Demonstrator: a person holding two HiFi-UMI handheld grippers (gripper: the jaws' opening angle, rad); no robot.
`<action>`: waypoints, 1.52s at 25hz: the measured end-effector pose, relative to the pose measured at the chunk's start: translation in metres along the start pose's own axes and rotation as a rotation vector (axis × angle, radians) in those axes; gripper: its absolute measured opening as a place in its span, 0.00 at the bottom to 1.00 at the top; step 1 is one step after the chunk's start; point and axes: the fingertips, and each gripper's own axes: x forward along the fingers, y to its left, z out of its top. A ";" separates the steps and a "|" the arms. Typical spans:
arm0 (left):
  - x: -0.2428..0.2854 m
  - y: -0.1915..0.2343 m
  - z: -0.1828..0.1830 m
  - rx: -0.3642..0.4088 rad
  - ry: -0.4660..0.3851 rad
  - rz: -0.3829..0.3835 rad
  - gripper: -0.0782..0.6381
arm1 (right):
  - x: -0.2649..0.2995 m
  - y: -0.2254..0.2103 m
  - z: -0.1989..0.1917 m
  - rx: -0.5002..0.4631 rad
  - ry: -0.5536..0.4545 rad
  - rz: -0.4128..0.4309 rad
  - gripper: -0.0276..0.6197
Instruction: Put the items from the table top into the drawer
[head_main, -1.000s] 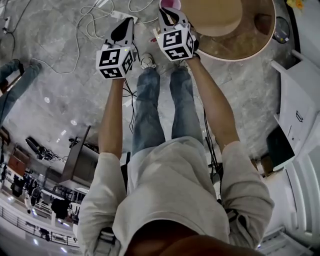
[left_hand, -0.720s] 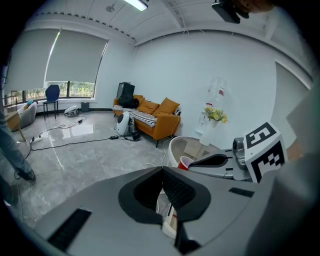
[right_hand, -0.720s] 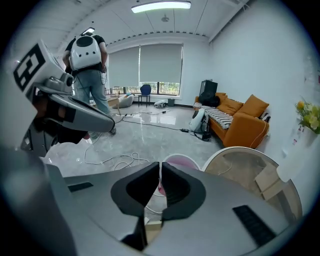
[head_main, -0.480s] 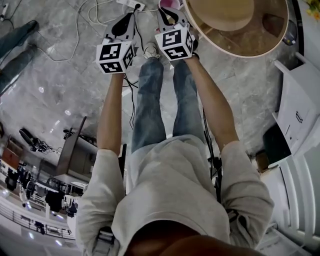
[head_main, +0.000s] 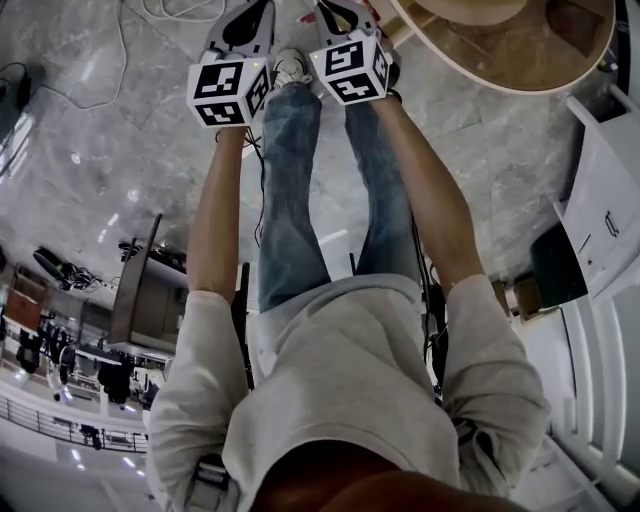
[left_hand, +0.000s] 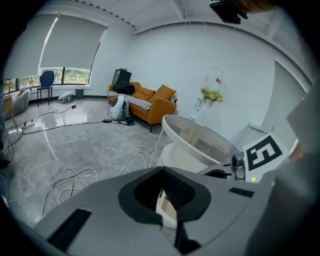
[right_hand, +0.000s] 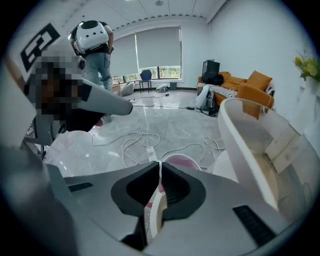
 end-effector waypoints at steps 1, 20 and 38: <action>0.005 -0.003 -0.011 0.000 0.009 -0.005 0.13 | 0.005 -0.001 -0.018 0.003 0.019 0.002 0.10; 0.094 -0.005 -0.103 0.000 0.011 -0.009 0.13 | 0.102 -0.030 -0.232 -0.080 0.356 0.142 0.10; 0.052 -0.017 -0.048 -0.011 -0.009 0.017 0.13 | 0.063 -0.036 -0.149 -0.101 0.210 0.038 0.09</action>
